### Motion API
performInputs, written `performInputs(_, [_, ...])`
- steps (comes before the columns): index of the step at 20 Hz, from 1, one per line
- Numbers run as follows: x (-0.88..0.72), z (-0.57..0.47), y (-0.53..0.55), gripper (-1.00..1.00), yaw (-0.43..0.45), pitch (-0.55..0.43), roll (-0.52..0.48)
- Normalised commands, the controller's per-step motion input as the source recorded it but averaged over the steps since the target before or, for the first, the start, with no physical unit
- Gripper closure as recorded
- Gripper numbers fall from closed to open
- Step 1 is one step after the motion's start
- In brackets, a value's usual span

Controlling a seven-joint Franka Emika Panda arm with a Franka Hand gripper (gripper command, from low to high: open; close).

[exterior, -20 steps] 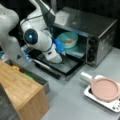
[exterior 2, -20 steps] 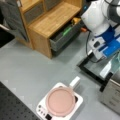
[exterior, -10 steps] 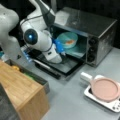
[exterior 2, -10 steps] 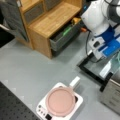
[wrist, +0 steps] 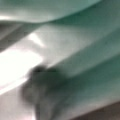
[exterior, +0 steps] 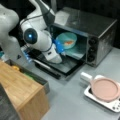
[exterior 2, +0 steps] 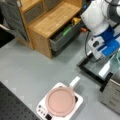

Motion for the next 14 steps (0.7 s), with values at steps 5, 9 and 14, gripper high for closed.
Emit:
performInputs(5, [0.03, 0.02, -0.15, -1.00, 0.168, -0.098, -0.052])
performInputs(9, [0.03, 0.02, -0.13, -1.00, 0.160, -0.081, -0.066])
performInputs(14, [0.04, 0.04, -0.14, -1.00, 0.130, -0.058, -0.100])
